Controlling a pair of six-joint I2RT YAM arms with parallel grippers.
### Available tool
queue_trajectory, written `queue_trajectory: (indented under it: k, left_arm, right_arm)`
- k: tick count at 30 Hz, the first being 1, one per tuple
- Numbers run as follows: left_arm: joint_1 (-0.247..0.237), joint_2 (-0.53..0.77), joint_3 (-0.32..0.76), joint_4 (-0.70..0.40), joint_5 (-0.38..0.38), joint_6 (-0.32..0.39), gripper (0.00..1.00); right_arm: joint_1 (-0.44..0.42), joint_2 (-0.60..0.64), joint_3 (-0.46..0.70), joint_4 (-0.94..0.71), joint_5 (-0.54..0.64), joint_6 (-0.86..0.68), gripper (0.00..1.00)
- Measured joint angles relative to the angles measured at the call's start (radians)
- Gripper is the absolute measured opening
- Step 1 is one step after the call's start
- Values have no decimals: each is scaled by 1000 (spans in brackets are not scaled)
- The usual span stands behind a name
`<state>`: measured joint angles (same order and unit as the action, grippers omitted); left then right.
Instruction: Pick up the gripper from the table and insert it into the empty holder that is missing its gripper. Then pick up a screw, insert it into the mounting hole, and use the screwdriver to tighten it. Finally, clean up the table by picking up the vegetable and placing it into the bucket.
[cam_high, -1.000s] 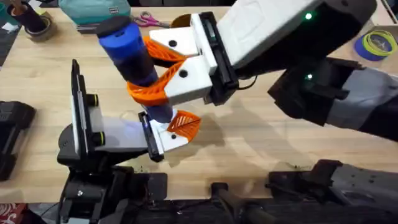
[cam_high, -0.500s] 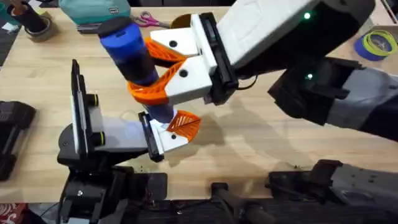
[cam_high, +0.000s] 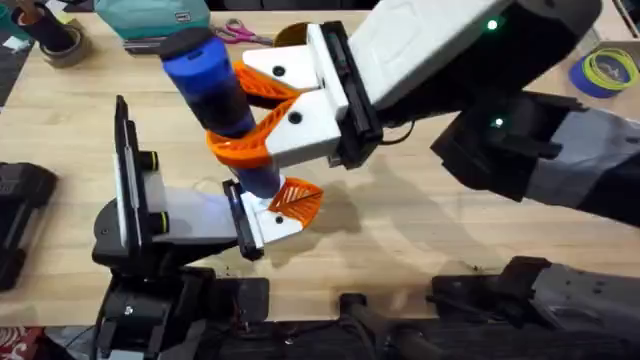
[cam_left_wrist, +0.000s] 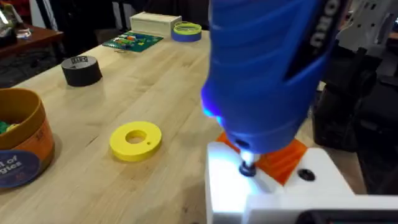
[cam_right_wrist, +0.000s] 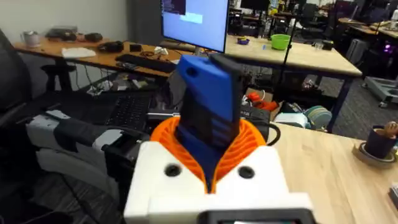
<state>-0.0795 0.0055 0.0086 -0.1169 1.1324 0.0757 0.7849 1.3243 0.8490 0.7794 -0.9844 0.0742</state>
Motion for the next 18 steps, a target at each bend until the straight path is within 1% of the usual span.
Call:
queue_trajectory:
  k: [18]
  left_arm:
    - [0, 0, 0, 0, 0, 0, 6]
  right_arm:
    - [-5, 0, 0, -9, -4, -1, 21]
